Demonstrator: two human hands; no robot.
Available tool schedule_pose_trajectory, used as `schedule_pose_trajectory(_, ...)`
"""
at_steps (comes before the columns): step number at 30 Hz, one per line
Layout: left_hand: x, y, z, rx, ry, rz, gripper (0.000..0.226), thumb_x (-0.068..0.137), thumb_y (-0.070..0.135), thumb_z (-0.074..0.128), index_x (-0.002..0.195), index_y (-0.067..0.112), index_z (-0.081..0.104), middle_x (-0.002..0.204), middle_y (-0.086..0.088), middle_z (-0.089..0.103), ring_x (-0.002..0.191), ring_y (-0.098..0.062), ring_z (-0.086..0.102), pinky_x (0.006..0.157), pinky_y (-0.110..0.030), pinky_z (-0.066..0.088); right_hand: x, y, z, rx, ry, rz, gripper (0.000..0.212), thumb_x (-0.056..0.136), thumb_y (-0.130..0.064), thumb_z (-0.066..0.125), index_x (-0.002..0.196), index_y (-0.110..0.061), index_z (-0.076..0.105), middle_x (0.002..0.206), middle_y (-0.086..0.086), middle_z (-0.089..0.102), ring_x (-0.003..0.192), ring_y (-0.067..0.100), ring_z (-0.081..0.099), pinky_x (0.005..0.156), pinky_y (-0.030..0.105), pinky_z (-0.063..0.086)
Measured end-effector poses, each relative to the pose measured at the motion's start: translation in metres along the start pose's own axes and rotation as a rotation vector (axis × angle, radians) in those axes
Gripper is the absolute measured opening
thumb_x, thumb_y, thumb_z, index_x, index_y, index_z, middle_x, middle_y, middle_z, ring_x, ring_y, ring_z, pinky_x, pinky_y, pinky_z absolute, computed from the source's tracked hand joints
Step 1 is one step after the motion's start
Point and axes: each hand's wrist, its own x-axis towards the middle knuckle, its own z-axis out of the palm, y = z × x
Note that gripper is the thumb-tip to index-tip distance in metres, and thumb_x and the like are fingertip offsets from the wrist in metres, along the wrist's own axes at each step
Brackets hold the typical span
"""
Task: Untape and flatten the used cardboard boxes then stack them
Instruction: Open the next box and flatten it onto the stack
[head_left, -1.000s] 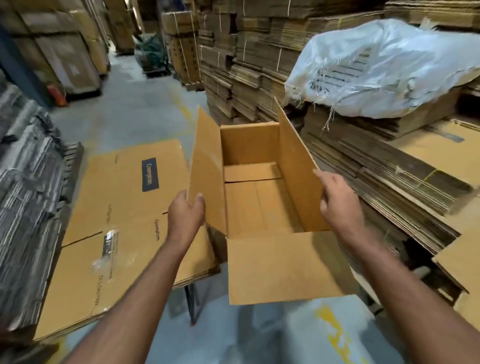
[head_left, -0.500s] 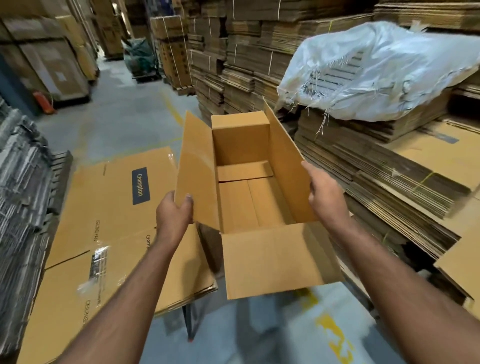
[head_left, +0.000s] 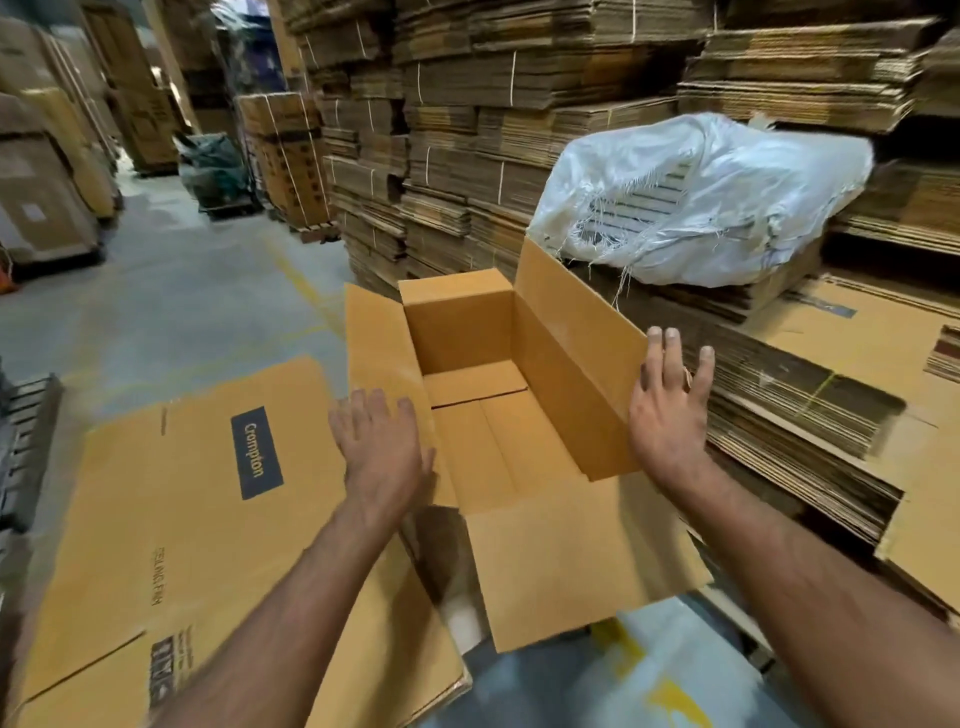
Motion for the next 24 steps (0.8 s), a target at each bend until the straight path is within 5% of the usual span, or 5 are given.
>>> schedule_pose_trajectory(3, -0.003, 0.022, 0.006, -0.056, -0.029, 0.264, 0.062, 0.095, 0.054, 0.045, 0.148, 0.025, 0.032, 0.159, -0.014, 0.019, 0.149, -0.033, 0.004, 0.118, -0.058, 0.004, -0.006, -0.011, 0.006, 0.012, -0.120, -0.022, 0.057, 0.098, -0.050, 0.044, 0.144, -0.017, 0.047, 0.163, 0.022, -0.002, 0.149, 0.042, -0.011, 0.113, 0.068, -0.009)
schedule_pose_trajectory(7, -0.003, 0.034, 0.024, -0.144, -0.234, 0.330, 0.081, 0.088, 0.075, 0.034, 0.152, 0.026, 0.025, 0.162, -0.015, 0.009, 0.149, -0.034, -0.004, 0.117, -0.061, -0.003, -0.004, -0.019, 0.024, 0.214, -0.353, 0.002, 0.092, 0.086, -0.080, 0.031, 0.155, -0.020, 0.022, 0.163, 0.019, 0.005, 0.150, 0.039, 0.002, 0.115, 0.066, 0.005)
schedule_pose_trajectory(16, 0.000, 0.033, 0.068, -0.241, -0.518, 0.260, 0.150, 0.027, 0.100, 0.022, 0.156, 0.029, -0.005, 0.154, -0.011, -0.037, 0.142, -0.034, -0.033, 0.115, -0.061, -0.006, 0.002, -0.009, 0.069, 0.687, -0.718, -0.090, 0.120, 0.078, -0.082, 0.048, 0.154, -0.019, -0.021, 0.165, 0.014, -0.005, 0.151, 0.034, 0.008, 0.120, 0.055, 0.021)
schedule_pose_trajectory(21, 0.010, 0.048, 0.062, -0.146, -0.596, 0.212, 0.134, 0.058, 0.088, 0.059, 0.155, 0.025, -0.008, 0.152, -0.012, -0.040, 0.141, -0.034, -0.034, 0.117, -0.058, -0.005, 0.026, 0.017, 0.071, 0.748, -0.841, -0.252, 0.139, 0.065, -0.076, 0.070, 0.153, -0.024, -0.025, 0.165, 0.011, 0.003, 0.148, 0.036, 0.021, 0.118, 0.052, 0.027)
schedule_pose_trajectory(24, 0.022, 0.044, 0.062, -0.105, -0.601, 0.212, 0.133, 0.060, 0.083, 0.064, 0.156, 0.025, -0.008, 0.152, -0.011, -0.040, 0.143, -0.034, -0.030, 0.120, -0.055, 0.000, 0.036, 0.016, 0.077, 0.769, -0.764, -0.322, 0.137, 0.064, -0.074, 0.074, 0.155, -0.024, -0.016, 0.157, 0.012, 0.028, 0.138, 0.033, 0.039, 0.112, 0.050, 0.038)
